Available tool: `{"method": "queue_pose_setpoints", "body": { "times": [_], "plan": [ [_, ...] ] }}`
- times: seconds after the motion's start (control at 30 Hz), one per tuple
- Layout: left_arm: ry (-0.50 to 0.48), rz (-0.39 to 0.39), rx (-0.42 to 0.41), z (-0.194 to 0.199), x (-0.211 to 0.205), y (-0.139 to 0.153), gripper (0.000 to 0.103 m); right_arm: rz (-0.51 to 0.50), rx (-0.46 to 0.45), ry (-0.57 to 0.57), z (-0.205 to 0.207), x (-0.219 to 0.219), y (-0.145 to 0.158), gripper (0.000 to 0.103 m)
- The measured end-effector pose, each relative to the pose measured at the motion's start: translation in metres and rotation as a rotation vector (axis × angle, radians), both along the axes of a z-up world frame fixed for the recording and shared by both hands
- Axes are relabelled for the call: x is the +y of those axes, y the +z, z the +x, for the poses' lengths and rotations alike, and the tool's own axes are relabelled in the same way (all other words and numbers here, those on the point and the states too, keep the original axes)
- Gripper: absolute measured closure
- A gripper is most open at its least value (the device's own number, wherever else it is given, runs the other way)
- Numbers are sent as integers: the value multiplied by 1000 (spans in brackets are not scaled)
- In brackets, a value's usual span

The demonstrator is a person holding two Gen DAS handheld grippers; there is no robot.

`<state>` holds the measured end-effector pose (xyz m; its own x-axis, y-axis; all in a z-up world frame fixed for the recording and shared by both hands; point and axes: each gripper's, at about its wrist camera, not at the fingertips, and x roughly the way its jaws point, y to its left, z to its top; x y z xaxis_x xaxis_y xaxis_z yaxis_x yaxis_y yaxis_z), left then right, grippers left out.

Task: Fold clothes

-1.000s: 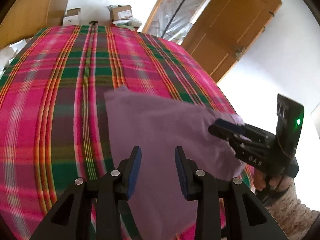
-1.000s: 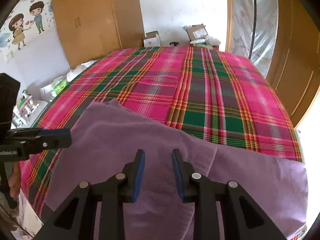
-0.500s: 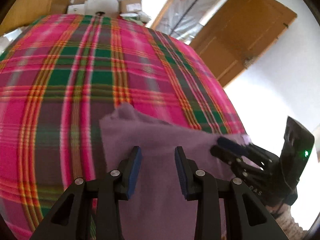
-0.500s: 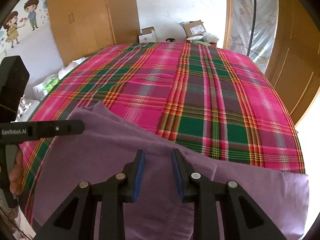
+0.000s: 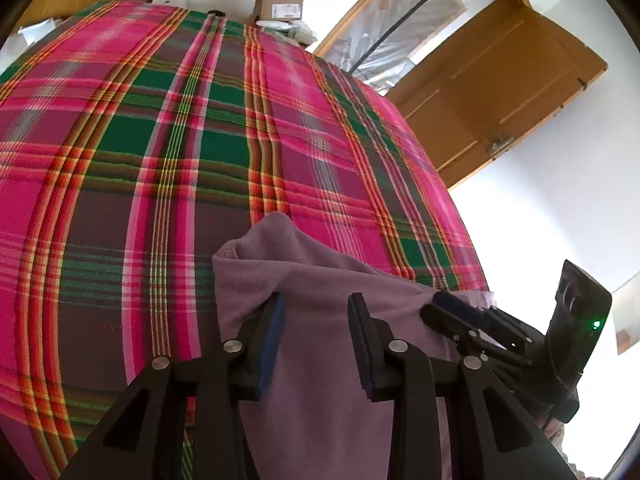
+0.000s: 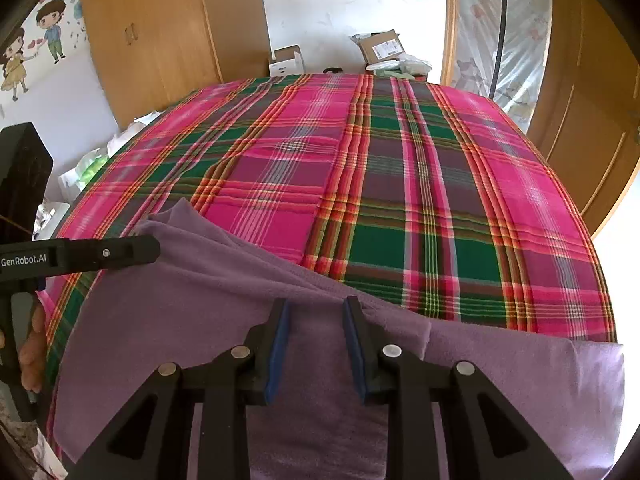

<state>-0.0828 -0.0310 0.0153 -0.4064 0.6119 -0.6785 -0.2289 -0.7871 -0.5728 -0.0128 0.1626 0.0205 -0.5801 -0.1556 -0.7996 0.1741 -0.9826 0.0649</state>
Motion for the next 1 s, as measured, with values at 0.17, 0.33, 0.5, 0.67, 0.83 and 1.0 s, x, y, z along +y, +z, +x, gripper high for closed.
{"method": "queue_pose_setpoints", "body": {
  "times": [0.17, 0.33, 0.5, 0.67, 0.83, 1.0],
  "plan": [
    [12, -12, -21, -1, 1, 2, 69, -63, 0, -14, 7, 10, 11, 76],
    [14, -14, -21, 1, -2, 1, 69, -11, 2, -7, 16, 10, 4, 76],
    [15, -13, -26, -1, -2, 1, 69, -47, 19, -16, 19, 13, -2, 76],
    [13, -11, -21, -1, -2, 0, 69, -56, 28, -6, 20, 14, -3, 76],
    [30, -11, -33, 2, -5, 2, 69, -66, 46, -9, 39, 14, 5, 76],
    [64, -34, -10, 23, -15, 11, 69, -42, 105, 21, 76, 7, 14, 76]
  ]
}}
